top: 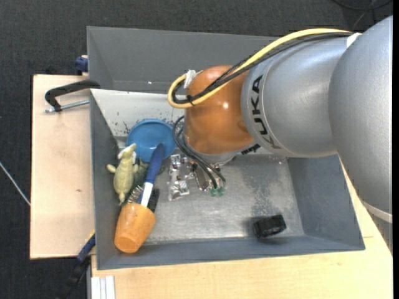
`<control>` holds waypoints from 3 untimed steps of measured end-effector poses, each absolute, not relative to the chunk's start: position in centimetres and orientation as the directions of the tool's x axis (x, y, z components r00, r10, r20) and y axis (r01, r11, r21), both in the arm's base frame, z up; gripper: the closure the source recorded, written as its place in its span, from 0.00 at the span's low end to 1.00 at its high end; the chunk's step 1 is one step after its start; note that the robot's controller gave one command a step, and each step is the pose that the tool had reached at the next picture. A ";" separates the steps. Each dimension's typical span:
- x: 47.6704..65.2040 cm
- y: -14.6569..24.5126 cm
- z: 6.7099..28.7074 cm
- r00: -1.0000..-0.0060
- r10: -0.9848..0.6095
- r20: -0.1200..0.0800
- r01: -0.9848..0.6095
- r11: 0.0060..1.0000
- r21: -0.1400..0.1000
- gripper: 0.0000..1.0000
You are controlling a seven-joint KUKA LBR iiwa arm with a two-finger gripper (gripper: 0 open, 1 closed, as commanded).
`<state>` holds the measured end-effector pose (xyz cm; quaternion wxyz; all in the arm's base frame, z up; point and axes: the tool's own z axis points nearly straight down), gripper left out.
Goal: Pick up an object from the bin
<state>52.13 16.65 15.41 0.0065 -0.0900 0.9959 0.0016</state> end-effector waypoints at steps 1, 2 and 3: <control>51.9 16.7 14.9 -0.984 -0.181 -0.004 -0.181 0.984 0.001 0.00; 56.0 21.2 9.1 -0.968 -0.251 -0.018 -0.251 0.968 -0.004 0.00; 57.5 21.1 8.5 -0.983 -0.183 -0.004 -0.183 0.983 0.002 0.00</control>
Offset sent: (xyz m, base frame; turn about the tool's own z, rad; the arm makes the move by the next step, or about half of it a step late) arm 0.0000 0.0000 0.0000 0.0000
